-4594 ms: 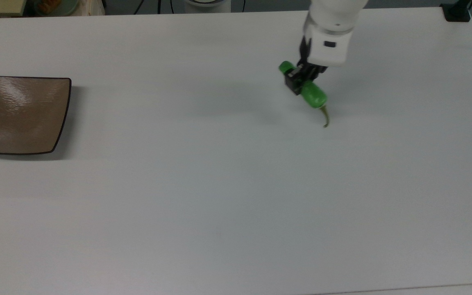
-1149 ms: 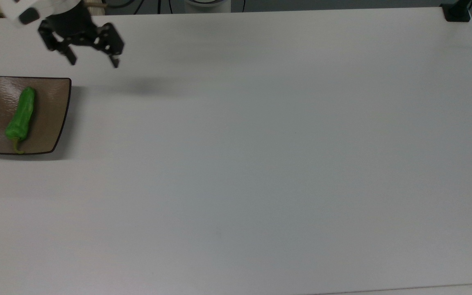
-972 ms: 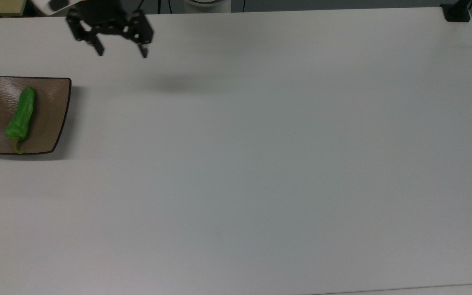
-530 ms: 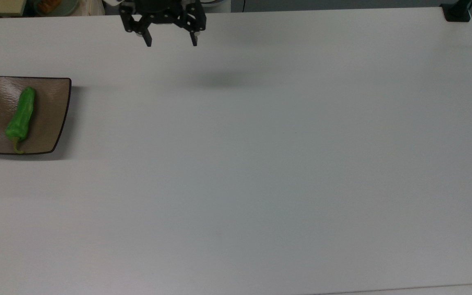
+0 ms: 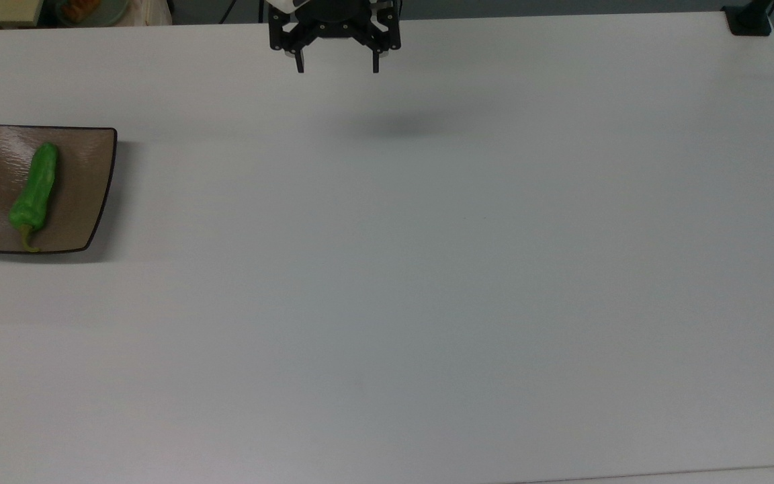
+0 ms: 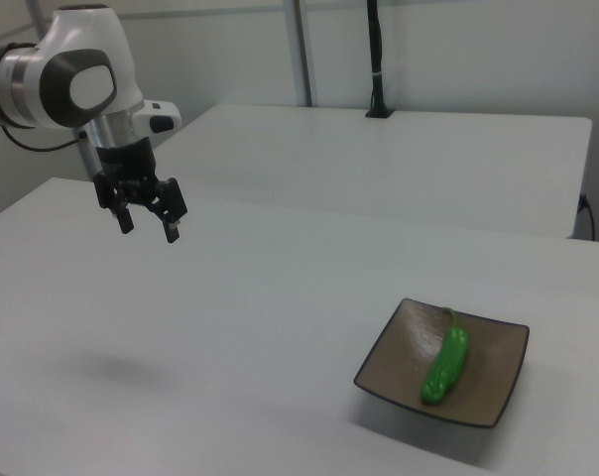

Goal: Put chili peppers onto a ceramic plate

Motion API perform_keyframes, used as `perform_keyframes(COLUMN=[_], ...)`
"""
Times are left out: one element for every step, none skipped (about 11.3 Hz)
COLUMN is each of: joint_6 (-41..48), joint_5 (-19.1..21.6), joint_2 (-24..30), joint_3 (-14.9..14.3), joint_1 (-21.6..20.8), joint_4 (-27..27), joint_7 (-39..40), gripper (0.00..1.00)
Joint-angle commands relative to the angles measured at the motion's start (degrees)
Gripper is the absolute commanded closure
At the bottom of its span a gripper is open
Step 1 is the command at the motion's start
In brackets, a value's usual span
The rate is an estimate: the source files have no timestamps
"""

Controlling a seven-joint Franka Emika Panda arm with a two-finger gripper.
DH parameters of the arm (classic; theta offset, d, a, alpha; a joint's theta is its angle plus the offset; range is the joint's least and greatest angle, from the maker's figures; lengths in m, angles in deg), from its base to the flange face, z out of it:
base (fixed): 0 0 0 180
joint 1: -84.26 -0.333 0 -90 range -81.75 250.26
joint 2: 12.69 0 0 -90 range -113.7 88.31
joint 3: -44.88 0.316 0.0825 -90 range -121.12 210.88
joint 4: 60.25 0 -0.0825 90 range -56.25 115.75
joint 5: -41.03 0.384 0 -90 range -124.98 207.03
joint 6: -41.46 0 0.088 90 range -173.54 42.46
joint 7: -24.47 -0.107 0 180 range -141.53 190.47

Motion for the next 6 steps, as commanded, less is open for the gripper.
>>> perform_keyframes(joint_6=[-1.6, -1.6, -1.7, -2.0, -2.3, -2.4], joint_5=[0.0, 0.0, 0.0, 0.0, 0.0, 0.0], joint_2=[1.8, 1.8, 1.8, 1.9, 2.0, 1.8], joint_3=[-2.5, -2.5, -2.5, -2.5, -2.5, -2.9], joint_1=[-1.7, -1.7, -1.5, -1.0, -0.3, -0.2], joint_4=[2.5, 2.5, 2.4, 2.4, 2.5, 2.7], joint_7=[-0.4, -0.5, -0.5, -0.5, -0.6, -0.5], gripper=[0.00, 0.00, 0.00, 0.00, 0.00, 0.00])
